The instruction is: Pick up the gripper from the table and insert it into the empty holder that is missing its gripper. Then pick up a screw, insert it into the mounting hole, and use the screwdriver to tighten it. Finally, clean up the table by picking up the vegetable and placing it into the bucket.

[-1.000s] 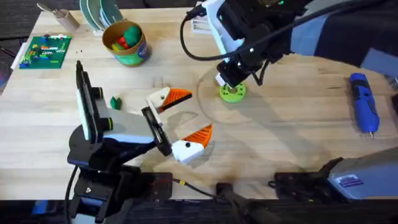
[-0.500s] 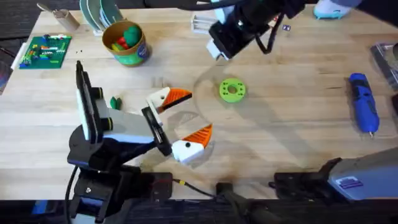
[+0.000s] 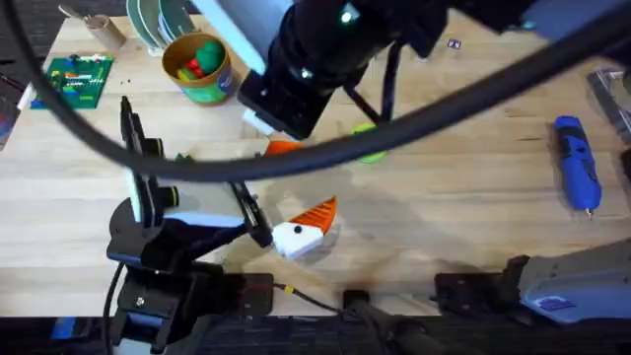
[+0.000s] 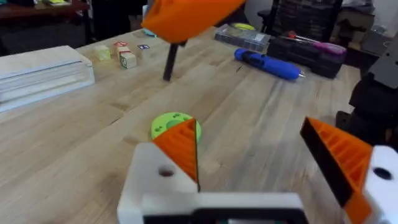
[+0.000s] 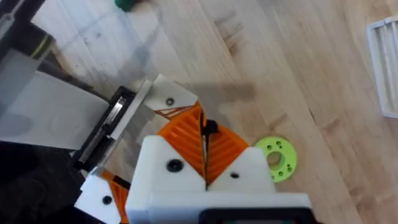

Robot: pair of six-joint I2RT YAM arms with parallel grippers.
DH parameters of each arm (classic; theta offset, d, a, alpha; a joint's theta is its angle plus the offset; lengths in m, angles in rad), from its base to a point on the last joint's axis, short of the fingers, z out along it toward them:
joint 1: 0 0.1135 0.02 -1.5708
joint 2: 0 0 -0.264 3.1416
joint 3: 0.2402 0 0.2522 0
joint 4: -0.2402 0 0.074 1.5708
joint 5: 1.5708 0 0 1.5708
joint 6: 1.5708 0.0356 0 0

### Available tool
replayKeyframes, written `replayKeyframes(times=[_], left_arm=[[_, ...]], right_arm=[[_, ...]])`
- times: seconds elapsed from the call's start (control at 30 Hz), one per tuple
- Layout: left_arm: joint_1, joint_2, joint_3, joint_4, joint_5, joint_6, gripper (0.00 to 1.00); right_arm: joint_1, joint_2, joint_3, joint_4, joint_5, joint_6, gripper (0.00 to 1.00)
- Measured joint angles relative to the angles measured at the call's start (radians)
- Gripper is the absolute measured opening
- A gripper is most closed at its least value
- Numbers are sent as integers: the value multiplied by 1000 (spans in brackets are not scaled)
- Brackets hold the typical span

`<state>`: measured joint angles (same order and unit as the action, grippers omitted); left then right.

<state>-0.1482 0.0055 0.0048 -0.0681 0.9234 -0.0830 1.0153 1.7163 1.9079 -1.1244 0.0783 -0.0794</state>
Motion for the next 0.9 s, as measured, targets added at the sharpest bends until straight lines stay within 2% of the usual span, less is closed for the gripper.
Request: replayKeyframes(times=[0.37, 0.9], left_arm=[[0, 0, 0, 0, 0, 0, 993], [0, 0, 0, 0, 0, 0, 993]], right_arm=[[55, 63, 0, -2, 0, -4, 7], [60, 86, 1, 20, 0, -4, 7]])
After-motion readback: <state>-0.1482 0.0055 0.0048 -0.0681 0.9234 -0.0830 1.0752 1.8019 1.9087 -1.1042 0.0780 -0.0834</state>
